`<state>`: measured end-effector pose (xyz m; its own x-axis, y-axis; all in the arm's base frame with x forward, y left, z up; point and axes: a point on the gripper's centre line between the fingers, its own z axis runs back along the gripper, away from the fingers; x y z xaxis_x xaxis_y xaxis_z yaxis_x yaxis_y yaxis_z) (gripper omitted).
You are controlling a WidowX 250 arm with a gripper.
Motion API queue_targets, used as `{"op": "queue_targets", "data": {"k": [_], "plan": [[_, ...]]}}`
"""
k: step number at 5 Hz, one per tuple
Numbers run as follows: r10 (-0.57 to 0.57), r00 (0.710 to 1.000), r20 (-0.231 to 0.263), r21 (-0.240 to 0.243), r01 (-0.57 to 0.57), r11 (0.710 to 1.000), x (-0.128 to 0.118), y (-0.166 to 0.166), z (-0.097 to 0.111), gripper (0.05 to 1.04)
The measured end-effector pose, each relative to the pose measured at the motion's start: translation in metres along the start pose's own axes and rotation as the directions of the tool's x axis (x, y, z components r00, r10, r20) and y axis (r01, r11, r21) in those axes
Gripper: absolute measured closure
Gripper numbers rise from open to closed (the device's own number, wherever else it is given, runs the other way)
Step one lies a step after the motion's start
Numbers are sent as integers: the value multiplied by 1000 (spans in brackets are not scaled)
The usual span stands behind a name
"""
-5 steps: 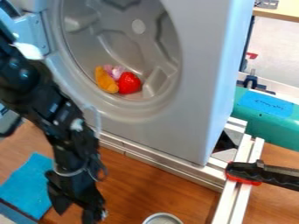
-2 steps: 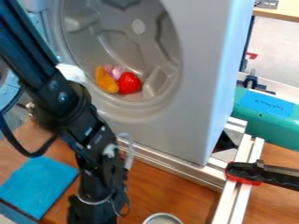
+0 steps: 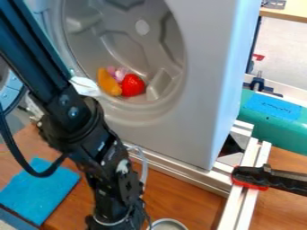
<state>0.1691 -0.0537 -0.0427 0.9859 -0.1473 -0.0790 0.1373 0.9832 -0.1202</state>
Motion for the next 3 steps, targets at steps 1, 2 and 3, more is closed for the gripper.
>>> {"op": "queue_targets", "data": {"k": [1,2,3], "plan": [[62,997,43,-30,-61,998,12,-5,-5,84],[137,986,97,-19,-136,991,36,-6,-8,84],[175,973,153,-5,-176,984,56,-3,-3,84]]}}
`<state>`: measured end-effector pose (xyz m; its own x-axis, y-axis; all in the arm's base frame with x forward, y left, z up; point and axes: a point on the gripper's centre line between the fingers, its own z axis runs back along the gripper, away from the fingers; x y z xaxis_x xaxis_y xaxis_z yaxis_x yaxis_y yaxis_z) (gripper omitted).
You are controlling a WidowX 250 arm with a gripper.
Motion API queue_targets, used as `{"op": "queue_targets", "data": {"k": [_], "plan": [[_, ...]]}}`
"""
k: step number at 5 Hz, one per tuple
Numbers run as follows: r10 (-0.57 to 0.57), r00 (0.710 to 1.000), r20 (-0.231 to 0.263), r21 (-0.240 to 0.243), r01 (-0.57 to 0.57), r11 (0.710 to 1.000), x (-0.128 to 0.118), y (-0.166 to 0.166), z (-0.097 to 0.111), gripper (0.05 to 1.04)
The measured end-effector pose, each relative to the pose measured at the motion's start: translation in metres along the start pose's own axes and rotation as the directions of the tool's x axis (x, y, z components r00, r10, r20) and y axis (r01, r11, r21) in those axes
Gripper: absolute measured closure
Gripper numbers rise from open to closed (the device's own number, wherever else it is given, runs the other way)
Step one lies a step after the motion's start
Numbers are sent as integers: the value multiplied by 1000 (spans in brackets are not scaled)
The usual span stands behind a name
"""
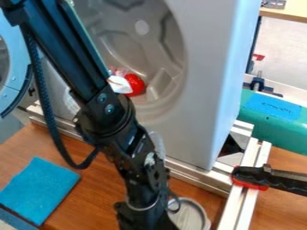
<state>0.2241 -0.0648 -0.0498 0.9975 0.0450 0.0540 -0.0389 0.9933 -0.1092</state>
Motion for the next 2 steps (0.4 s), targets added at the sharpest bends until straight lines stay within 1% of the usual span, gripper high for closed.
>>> {"op": "queue_targets", "data": {"k": [1,2], "plan": [[36,999,22,-4,-36,999,10,6,2,84],[92,994,65,-22,-91,996,22,16,7,84]]}}
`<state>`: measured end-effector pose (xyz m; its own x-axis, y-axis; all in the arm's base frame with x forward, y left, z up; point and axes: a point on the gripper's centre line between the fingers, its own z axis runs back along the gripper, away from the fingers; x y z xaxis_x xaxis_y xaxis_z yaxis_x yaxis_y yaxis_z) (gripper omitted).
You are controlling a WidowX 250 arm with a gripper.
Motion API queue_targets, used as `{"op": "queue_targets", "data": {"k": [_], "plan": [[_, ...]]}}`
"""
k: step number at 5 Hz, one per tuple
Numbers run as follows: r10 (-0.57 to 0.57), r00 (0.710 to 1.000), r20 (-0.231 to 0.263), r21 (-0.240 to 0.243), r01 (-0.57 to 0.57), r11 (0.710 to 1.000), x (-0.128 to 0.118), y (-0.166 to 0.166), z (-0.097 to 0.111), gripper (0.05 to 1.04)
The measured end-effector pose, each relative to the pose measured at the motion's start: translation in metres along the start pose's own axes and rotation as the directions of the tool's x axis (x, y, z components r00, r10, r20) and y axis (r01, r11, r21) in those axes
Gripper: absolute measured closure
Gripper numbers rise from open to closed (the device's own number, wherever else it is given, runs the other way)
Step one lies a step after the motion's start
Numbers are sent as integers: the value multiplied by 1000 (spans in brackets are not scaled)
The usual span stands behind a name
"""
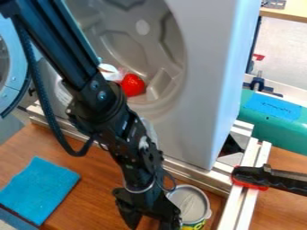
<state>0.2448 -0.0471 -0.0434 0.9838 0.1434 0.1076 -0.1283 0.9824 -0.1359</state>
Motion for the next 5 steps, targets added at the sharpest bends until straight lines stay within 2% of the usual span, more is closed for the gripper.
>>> {"op": "queue_targets", "data": {"k": [2,3,4,5], "plan": [[46,994,96,-34,-43,999,14,10,22,84],[-22,1000,-15,15,22,1000,-8,18,26,84],[-112,978,-174,115,134,984,-34,53,43,84],[-149,963,-225,194,195,962,-49,90,58,84]]}}
